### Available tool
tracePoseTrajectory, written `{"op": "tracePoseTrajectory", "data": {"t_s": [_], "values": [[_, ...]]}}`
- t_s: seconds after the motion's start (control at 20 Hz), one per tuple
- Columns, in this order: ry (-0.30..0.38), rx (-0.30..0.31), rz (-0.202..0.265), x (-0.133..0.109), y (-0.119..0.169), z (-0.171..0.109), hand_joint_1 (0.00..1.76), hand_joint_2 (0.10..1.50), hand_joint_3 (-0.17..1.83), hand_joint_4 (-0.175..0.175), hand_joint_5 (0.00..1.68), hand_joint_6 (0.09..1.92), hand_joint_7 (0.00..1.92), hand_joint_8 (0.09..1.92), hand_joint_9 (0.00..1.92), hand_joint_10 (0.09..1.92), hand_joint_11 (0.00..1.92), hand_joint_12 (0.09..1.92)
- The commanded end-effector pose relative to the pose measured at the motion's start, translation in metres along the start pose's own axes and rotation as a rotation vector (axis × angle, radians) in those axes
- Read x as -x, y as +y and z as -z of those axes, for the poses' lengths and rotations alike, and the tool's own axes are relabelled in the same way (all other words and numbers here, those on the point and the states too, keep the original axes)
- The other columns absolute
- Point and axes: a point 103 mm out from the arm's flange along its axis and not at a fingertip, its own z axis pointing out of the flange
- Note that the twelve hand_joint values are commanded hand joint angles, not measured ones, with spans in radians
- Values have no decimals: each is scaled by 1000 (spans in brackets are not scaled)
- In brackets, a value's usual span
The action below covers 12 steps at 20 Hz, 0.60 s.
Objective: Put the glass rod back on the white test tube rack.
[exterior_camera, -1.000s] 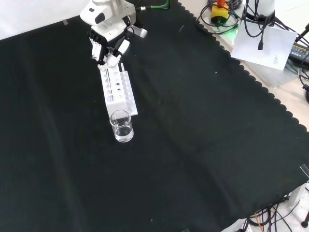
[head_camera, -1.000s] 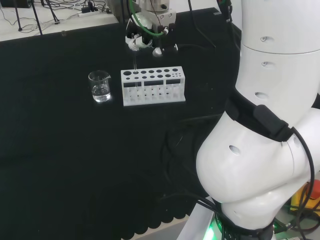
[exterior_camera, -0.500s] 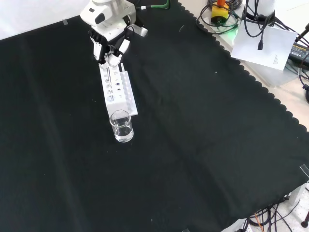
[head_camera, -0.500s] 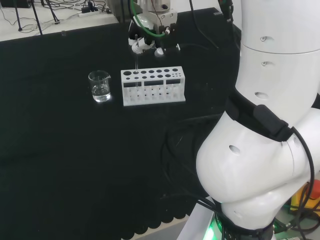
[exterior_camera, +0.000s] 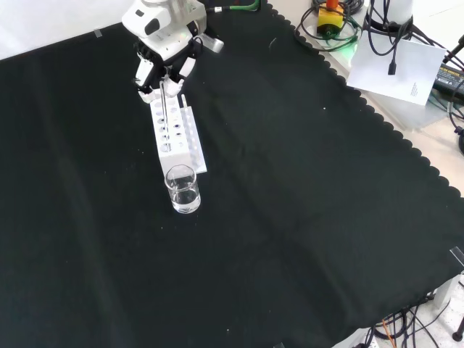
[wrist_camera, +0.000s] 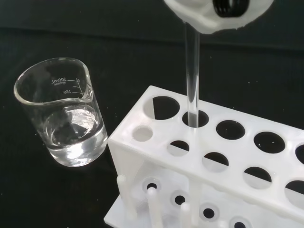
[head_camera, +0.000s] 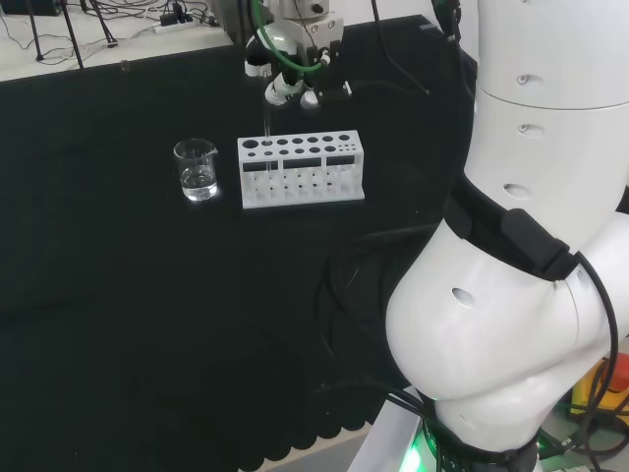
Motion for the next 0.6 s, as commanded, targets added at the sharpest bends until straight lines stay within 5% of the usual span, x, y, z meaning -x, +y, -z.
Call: {"op": "tracePoseTrajectory", "data": {"t_s": [0.05,0.6], "values": [[7,22,7,3,-2,7,1475,894,-175,-175,316,749,504,862,1636,888,1816,920],[-31,56,-25,5,-17,40,1478,876,-175,-175,294,673,415,848,1625,864,1804,929]]}}
